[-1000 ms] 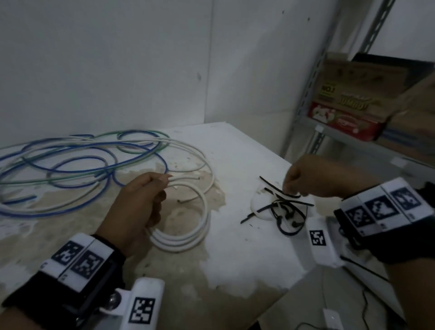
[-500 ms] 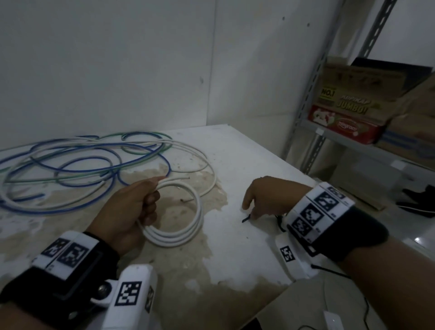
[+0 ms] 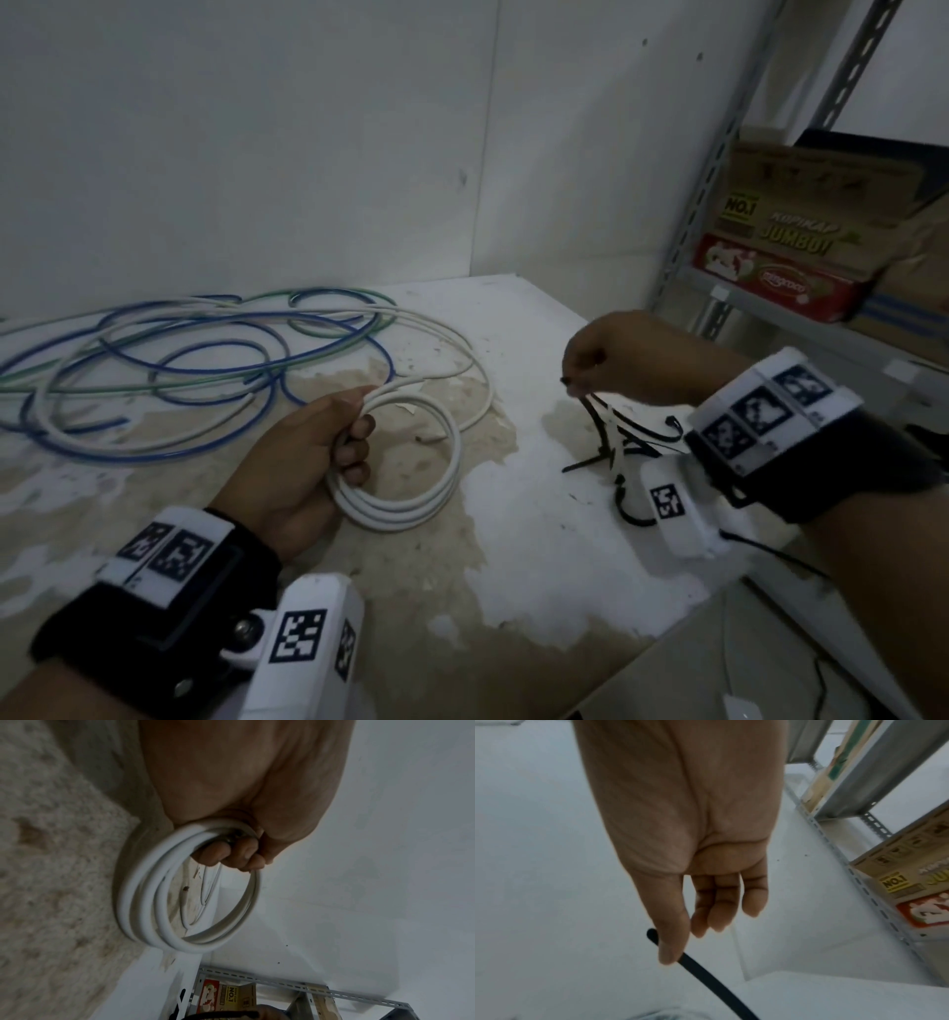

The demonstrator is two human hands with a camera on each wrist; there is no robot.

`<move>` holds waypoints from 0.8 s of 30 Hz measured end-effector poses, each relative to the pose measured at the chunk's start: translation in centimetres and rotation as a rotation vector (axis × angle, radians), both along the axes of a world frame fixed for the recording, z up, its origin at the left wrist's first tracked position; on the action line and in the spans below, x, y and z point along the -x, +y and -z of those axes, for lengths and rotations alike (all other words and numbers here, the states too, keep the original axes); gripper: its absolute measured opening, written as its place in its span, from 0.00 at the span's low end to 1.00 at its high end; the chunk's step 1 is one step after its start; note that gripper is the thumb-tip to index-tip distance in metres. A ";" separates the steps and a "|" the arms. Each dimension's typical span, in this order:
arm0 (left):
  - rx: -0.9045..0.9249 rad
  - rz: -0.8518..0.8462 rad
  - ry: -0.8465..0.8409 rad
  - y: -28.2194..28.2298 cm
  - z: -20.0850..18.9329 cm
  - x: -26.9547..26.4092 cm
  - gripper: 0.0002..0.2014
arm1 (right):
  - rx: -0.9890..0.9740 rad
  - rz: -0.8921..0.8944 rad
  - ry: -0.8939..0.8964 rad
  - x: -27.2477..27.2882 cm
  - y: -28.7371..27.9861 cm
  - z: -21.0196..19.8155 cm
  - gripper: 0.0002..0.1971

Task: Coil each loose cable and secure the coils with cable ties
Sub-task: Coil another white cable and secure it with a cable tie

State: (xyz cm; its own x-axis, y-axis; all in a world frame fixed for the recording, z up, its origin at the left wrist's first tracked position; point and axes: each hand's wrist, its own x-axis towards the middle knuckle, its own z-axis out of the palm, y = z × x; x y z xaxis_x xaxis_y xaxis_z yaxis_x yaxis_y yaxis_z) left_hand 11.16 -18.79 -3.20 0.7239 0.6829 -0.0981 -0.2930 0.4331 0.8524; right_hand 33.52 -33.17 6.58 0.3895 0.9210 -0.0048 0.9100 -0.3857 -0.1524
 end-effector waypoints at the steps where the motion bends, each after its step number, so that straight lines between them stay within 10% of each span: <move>1: 0.000 -0.001 0.000 0.0 0.0 0.0 0.13 | -0.067 0.024 0.042 -0.4 -0.3 -0.7 0.03; 15: 0.000 -0.138 -0.095 1.3 -0.3 0.7 0.11 | -0.762 -0.022 0.393 3.4 2.5 0.2 0.05; 24: -0.171 -0.387 -0.075 3.7 -0.4 2.3 0.11 | -0.415 -0.021 1.225 13.5 8.7 5.1 0.12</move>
State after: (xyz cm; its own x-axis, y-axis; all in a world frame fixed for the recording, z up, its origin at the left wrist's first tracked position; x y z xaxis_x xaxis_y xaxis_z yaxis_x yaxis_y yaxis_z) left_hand 8.83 -15.04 -2.78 0.4122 0.9072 0.0836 -0.4700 0.1331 0.8726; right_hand 20.03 -24.42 1.52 0.3201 0.9455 -0.0599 0.0986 -0.0962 -0.9905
